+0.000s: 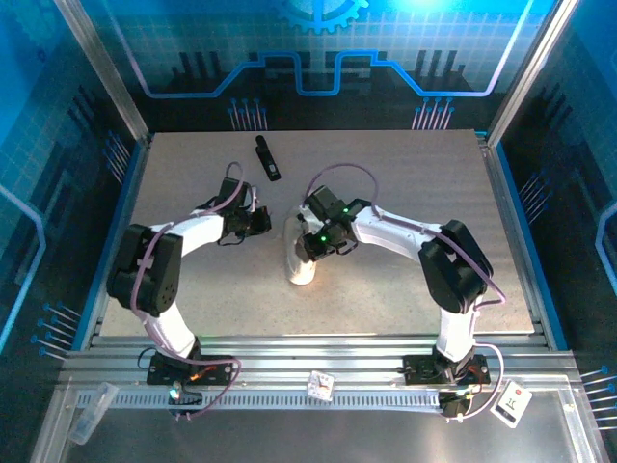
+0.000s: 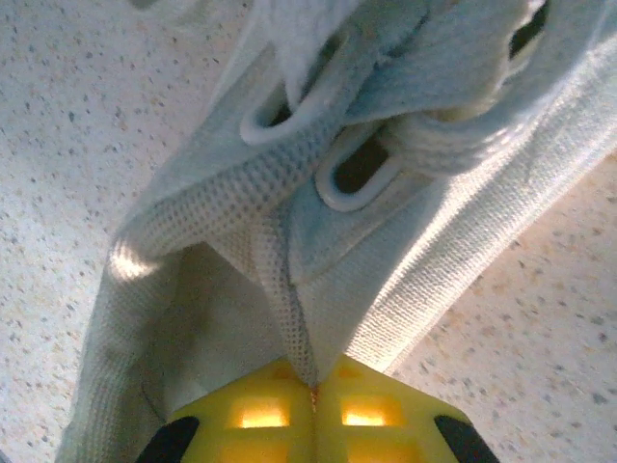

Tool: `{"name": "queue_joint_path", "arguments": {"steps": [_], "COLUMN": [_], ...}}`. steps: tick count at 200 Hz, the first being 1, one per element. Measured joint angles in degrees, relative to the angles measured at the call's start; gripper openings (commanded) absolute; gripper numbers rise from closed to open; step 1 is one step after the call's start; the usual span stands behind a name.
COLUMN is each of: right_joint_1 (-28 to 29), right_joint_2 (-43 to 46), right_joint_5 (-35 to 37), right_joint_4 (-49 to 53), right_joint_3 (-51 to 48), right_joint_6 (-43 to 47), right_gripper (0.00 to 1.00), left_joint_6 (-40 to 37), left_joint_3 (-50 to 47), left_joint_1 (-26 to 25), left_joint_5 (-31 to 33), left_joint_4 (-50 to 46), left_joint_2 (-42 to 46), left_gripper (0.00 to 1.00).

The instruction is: Tie the shoes

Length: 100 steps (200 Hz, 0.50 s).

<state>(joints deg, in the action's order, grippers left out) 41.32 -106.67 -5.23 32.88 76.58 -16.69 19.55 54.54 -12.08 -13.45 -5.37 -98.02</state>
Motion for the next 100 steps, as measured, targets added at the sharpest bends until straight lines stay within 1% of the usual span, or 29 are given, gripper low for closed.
{"name": "queue_joint_path", "arguments": {"steps": [39,49,59,77,100], "right_joint_1": [-0.5,-0.5,-0.5,-0.5,-0.5], "right_joint_2": [1.99,2.34,2.49,2.67,3.3], "right_joint_5": [2.56,3.15,3.39,3.58,3.76], "right_joint_4": [4.63,5.6,6.27,7.17,7.76], "right_joint_3": [-0.55,-0.61,-0.63,-0.63,-0.63], "right_joint_6": [3.69,4.24,4.72,5.25,5.4], "right_gripper": [0.0,0.04,0.1,0.16,0.17], "left_joint_6": [-7.8,-9.18,-10.1,-11.85,-14.64], "left_joint_3": [-4.7,-5.01,-5.01,-4.96,-4.04], "left_joint_1": [0.0,0.0,0.0,0.0,-0.35], "left_joint_5": [-7.76,-9.66,-11.1,-13.09,-14.08], "left_joint_4": [4.61,4.92,5.38,5.49,3.72], "left_joint_2": [5.68,6.16,6.14,6.16,6.16], "left_gripper": [0.0,0.0,0.0,0.0,0.0]}}
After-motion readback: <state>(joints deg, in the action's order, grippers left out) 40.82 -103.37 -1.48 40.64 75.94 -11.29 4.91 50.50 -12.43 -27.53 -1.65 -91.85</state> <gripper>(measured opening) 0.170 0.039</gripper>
